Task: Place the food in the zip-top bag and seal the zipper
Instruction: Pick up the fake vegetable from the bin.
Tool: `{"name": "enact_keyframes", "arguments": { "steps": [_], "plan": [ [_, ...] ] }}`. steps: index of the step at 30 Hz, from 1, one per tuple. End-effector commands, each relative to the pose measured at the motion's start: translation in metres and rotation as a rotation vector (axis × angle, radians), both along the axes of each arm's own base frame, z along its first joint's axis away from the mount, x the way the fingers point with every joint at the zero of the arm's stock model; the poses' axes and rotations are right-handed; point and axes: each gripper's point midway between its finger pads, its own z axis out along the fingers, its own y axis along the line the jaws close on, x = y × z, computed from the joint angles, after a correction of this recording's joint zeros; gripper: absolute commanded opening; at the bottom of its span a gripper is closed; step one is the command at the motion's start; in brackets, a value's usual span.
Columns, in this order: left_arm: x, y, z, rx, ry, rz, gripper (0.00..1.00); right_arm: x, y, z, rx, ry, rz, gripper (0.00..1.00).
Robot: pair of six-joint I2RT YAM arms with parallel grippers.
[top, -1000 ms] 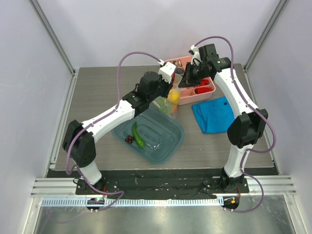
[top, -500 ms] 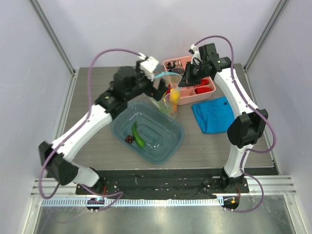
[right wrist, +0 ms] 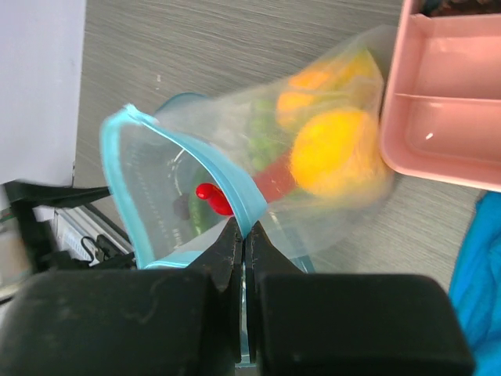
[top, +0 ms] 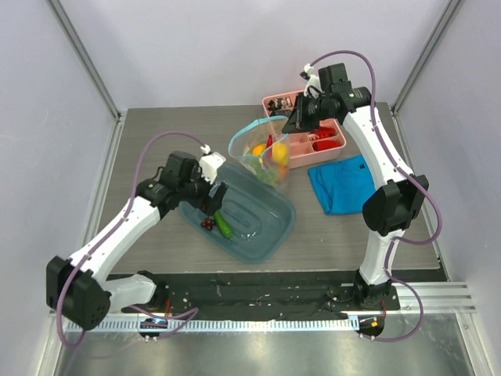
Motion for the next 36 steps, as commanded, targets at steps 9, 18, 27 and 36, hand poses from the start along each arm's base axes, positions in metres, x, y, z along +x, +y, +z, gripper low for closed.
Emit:
{"name": "enact_keyframes", "arguments": {
  "steps": [9, 18, 27, 36],
  "plan": [
    [0.012, -0.017, -0.073, 0.039, 0.39, 0.183, 0.75, -0.007, 0.015, 0.032, 0.012, -0.108, 0.059, 0.01],
    [0.032, -0.009, -0.11, 0.113, 0.444, 0.349, 0.62, -0.005, 0.01, 0.022, -0.026, -0.1, 0.046, 0.01],
    [0.031, -0.005, -0.115, 0.109, 0.472, 0.391, 0.36, -0.007, 0.008, 0.012, -0.045, -0.079, 0.05, 0.01],
    [0.038, -0.015, 0.008, -0.163, 0.118, 0.239, 0.0, -0.007, 0.003, 0.011, -0.077, -0.098, 0.054, 0.01]
  ]
}}
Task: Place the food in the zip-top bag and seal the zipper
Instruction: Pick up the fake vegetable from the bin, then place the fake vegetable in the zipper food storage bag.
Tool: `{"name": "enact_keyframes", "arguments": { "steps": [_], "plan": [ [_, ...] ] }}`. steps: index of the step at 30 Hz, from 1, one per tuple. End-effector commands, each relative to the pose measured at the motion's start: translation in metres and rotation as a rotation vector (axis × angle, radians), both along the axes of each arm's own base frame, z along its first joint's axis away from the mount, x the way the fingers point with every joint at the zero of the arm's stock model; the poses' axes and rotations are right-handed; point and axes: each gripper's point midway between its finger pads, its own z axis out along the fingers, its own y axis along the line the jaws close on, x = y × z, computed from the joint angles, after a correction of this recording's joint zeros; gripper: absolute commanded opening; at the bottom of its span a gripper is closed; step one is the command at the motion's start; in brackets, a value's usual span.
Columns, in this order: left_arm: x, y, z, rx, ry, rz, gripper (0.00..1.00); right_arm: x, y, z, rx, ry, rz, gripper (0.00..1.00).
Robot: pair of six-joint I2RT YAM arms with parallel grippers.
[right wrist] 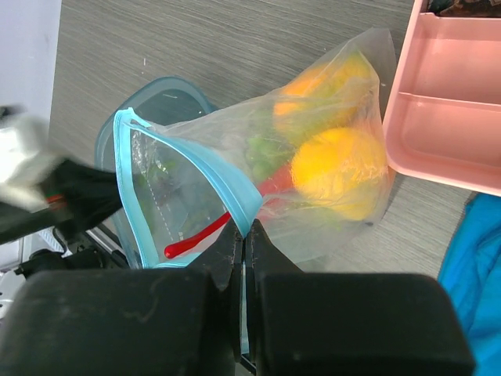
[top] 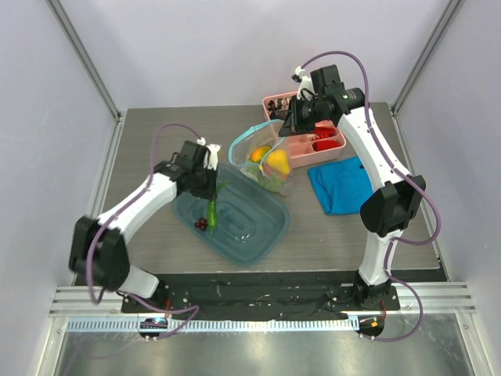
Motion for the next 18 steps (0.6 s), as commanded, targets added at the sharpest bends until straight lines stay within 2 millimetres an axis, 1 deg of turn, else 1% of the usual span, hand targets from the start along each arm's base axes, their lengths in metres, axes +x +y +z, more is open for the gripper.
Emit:
{"name": "enact_keyframes", "arguments": {
  "steps": [1, 2, 3, 4, 5, 6, 7, 8, 9, 10, 11, 12, 13, 14, 15, 16, 17, 18],
  "plan": [
    [0.009, -0.011, 0.093, -0.158, -0.315, -0.085, 0.0, 0.0, -0.007, 0.014, -0.022, -0.066, 0.002, 0.01],
    [0.005, -0.014, 0.105, -0.187, -0.344, -0.116, 0.0, -0.001, -0.007, 0.015, -0.021, -0.069, 0.002, 0.01],
    [0.001, -0.016, 0.13, -0.224, -0.411, -0.137, 0.0, -0.002, -0.007, 0.015, -0.021, -0.065, 0.005, 0.01],
    [0.0, -0.018, 0.146, -0.249, -0.451, -0.151, 0.0, -0.002, -0.007, 0.015, -0.018, -0.063, 0.002, 0.01],
    [-0.003, -0.023, 0.173, -0.306, -0.526, -0.172, 0.0, -0.003, -0.006, 0.014, -0.018, -0.061, 0.005, 0.01],
    [-0.001, -0.028, 0.193, -0.343, -0.587, -0.188, 0.0, -0.003, -0.006, 0.015, -0.013, -0.062, 0.007, 0.01],
    [0.006, -0.036, 0.223, -0.399, -0.701, -0.21, 0.0, -0.003, -0.006, 0.015, -0.011, -0.063, 0.006, 0.01],
    [0.009, -0.043, 0.242, -0.434, -0.774, -0.228, 0.0, -0.003, -0.006, 0.014, -0.01, -0.061, 0.007, 0.01],
    [0.018, -0.047, 0.258, -0.43, -0.848, -0.237, 0.0, -0.003, -0.005, 0.014, -0.007, -0.057, 0.011, 0.01],
    [0.025, -0.053, 0.27, -0.433, -0.899, -0.243, 0.0, -0.004, -0.004, 0.014, -0.006, -0.057, 0.015, 0.01],
    [0.034, -0.06, 0.295, -0.457, -0.991, -0.255, 0.0, -0.004, -0.004, 0.012, -0.007, -0.053, 0.014, 0.01],
    [0.048, -0.073, 0.287, -0.442, -0.989, -0.276, 0.0, -0.003, -0.005, 0.01, -0.009, -0.05, 0.013, 0.01],
    [0.055, -0.081, 0.305, -0.46, -1.043, -0.287, 0.0, -0.003, -0.004, 0.009, -0.01, -0.047, 0.015, 0.01],
    [0.064, -0.089, 0.317, -0.477, -1.108, -0.3, 0.0, -0.003, -0.004, 0.008, -0.009, -0.044, 0.011, 0.01],
    [0.065, -0.101, 0.322, -0.49, -1.148, -0.333, 0.0, -0.003, -0.004, 0.009, -0.008, -0.045, 0.013, 0.01],
    [0.076, -0.112, 0.309, -0.443, -1.178, -0.383, 0.0, -0.001, -0.003, 0.007, -0.008, -0.04, 0.011, 0.01],
    [0.081, -0.118, 0.307, -0.431, -1.209, -0.396, 0.0, 0.0, -0.003, 0.007, -0.008, -0.041, 0.009, 0.01],
    [0.082, -0.128, 0.311, -0.409, -1.273, -0.441, 0.0, 0.001, -0.003, 0.008, -0.007, -0.043, 0.005, 0.01]
  ]
}}
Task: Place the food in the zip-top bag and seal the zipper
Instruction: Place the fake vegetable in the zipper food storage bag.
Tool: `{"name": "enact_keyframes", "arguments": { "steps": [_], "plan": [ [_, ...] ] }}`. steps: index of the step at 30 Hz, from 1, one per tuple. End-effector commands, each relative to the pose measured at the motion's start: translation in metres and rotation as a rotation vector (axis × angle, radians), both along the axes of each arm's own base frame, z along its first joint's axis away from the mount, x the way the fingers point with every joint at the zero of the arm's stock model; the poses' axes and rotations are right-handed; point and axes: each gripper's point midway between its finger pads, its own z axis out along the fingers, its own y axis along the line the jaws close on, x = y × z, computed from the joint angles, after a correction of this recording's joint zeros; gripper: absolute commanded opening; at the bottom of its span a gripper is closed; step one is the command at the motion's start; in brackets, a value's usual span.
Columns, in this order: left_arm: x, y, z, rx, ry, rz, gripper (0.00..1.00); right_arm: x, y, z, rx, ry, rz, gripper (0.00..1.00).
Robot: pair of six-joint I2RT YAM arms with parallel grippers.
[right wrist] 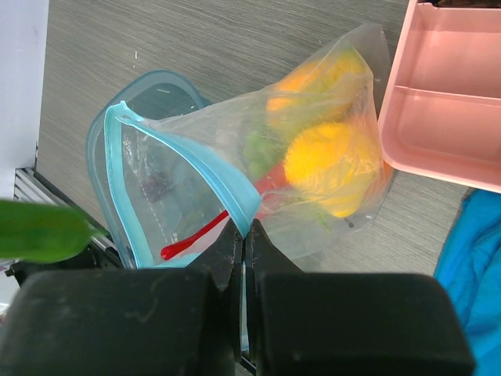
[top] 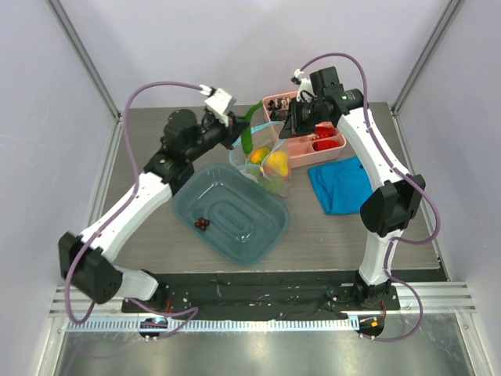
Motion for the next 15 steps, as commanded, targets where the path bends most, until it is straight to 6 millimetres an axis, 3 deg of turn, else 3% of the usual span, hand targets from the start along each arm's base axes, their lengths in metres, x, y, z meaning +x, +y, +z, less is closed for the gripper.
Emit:
{"name": "enact_keyframes", "arguments": {
  "steps": [1, 5, 8, 9, 10, 11, 12, 13, 15],
  "plan": [
    [0.026, -0.039, 0.022, 0.038, -0.317, -0.06, 0.0, 0.002, 0.0, 0.016, 0.014, -0.05, -0.002, 0.01],
    [0.039, -0.053, -0.012, 0.109, -0.323, -0.087, 0.0, 0.003, -0.003, 0.021, 0.007, -0.065, -0.013, 0.01],
    [0.033, -0.058, -0.04, 0.174, -0.303, -0.154, 0.02, 0.002, -0.004, 0.02, 0.002, -0.066, -0.016, 0.01],
    [0.028, -0.059, -0.047, 0.187, -0.284, -0.175, 0.07, 0.002, -0.004, 0.02, 0.002, -0.065, -0.018, 0.01],
    [0.023, -0.059, -0.06, 0.217, -0.242, -0.199, 0.26, 0.002, -0.005, 0.02, 0.001, -0.065, -0.02, 0.01],
    [0.02, -0.059, -0.06, 0.231, -0.226, -0.206, 0.36, 0.002, -0.004, 0.02, 0.004, -0.066, -0.016, 0.01],
    [0.018, -0.058, -0.061, 0.239, -0.202, -0.203, 0.59, 0.002, -0.004, 0.02, 0.004, -0.066, -0.016, 0.01],
    [0.015, -0.053, -0.072, 0.267, -0.133, -0.201, 0.68, 0.001, -0.004, 0.02, 0.005, -0.062, -0.016, 0.01],
    [0.016, -0.042, -0.051, 0.258, -0.111, -0.138, 0.84, 0.002, -0.004, 0.018, 0.003, -0.059, -0.017, 0.01]
  ]
}}
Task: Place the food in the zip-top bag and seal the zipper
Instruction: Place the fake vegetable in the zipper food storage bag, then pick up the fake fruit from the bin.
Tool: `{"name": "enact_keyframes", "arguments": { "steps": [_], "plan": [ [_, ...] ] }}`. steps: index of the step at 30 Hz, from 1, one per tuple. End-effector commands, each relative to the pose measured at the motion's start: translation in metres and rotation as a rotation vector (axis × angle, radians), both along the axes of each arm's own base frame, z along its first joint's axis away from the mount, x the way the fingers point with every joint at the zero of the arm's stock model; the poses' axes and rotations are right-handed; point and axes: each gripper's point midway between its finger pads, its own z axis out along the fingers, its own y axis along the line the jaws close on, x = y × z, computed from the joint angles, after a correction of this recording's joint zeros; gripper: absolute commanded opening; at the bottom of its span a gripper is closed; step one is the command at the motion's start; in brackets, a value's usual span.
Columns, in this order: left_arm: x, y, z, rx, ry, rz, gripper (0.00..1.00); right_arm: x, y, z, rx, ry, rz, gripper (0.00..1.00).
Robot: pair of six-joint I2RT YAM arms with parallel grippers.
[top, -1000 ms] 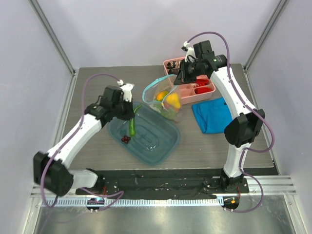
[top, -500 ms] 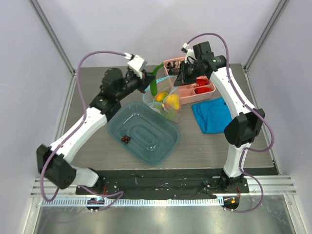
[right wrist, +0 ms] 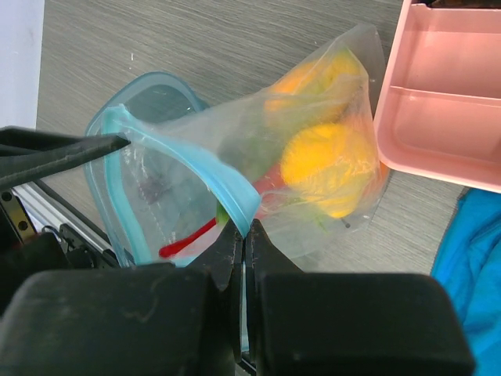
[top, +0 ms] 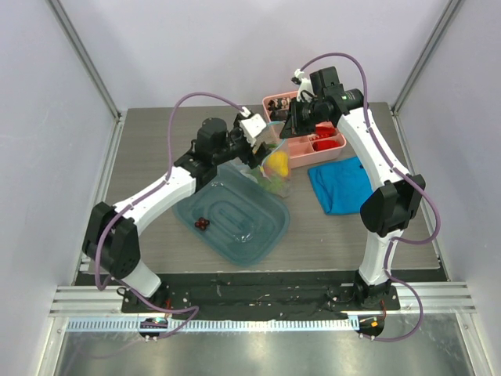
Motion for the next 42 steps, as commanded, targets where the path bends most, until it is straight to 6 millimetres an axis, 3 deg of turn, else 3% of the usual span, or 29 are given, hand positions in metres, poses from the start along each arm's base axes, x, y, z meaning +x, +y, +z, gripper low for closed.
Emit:
{"name": "enact_keyframes", "arguments": {
  "steps": [1, 2, 3, 4, 5, 6, 7, 8, 9, 10, 12, 15, 17, 19, 20, 27, 30, 36, 40, 42],
  "plan": [
    [-0.014, 0.02, 0.052, 0.001, -0.003, 0.044, 0.87, 0.0, -0.002, 0.019, 0.012, -0.056, -0.006, 0.01],
    [-0.02, 0.03, 0.053, 0.018, 0.029, 0.051, 0.89, 0.001, -0.002, 0.019, 0.012, -0.057, -0.004, 0.01],
    [-0.027, 0.046, 0.073, -0.004, 0.022, 0.061, 0.92, 0.001, -0.001, 0.018, 0.011, -0.055, -0.002, 0.01],
    [-0.034, 0.056, 0.081, -0.01, 0.028, 0.057, 0.94, 0.002, -0.002, 0.019, 0.013, -0.057, -0.004, 0.01],
    [-0.045, 0.067, 0.071, 0.021, 0.084, 0.053, 0.97, 0.002, -0.001, 0.02, 0.014, -0.06, -0.003, 0.01],
    [-0.058, 0.083, 0.079, 0.038, 0.066, 0.018, 0.99, 0.002, -0.001, 0.02, 0.015, -0.059, -0.002, 0.01],
    [-0.068, 0.091, 0.073, 0.077, 0.078, -0.01, 0.99, 0.002, 0.0, 0.02, 0.016, -0.059, 0.001, 0.01],
    [-0.088, 0.104, 0.044, 0.153, 0.181, -0.034, 1.0, 0.002, -0.001, 0.019, 0.018, -0.057, -0.002, 0.01],
    [-0.101, 0.116, 0.04, 0.209, 0.142, -0.083, 1.0, 0.002, 0.0, 0.019, 0.02, -0.056, 0.002, 0.01],
    [-0.114, 0.125, 0.012, 0.271, 0.204, -0.108, 1.0, 0.001, 0.001, 0.019, 0.022, -0.055, 0.006, 0.01],
    [-0.14, 0.142, -0.022, 0.37, 0.311, -0.13, 1.0, 0.001, 0.001, 0.02, 0.023, -0.057, 0.008, 0.01],
    [-0.159, 0.159, -0.066, 0.457, 0.451, -0.135, 1.0, 0.0, 0.0, 0.02, 0.022, -0.055, 0.008, 0.01],
    [-0.164, 0.165, -0.093, 0.509, 0.522, -0.15, 0.98, -0.001, 0.0, 0.02, 0.021, -0.054, 0.011, 0.01],
    [-0.162, 0.167, -0.107, 0.534, 0.556, -0.147, 0.97, -0.002, 0.0, 0.019, 0.019, -0.052, 0.012, 0.01],
    [-0.159, 0.171, -0.124, 0.569, 0.601, -0.13, 0.96, -0.003, -0.001, 0.02, 0.017, -0.056, 0.013, 0.01],
    [-0.117, 0.179, -0.186, 0.654, 0.678, 0.017, 0.91, -0.004, -0.003, 0.017, 0.011, -0.048, 0.006, 0.01],
    [-0.117, 0.182, -0.206, 0.695, 0.749, 0.017, 0.87, -0.004, -0.003, 0.016, 0.005, -0.047, 0.007, 0.01],
    [-0.125, 0.189, -0.237, 0.754, 0.84, 0.013, 0.78, -0.002, -0.002, 0.015, 0.004, -0.048, 0.003, 0.01],
    [-0.128, 0.195, -0.243, 0.775, 0.848, 0.028, 0.73, -0.002, -0.002, 0.014, 0.004, -0.047, 0.007, 0.01],
    [-0.128, 0.195, -0.24, 0.777, 0.846, 0.028, 0.64, -0.002, -0.002, 0.014, 0.005, -0.048, 0.01, 0.01]
  ]
}}
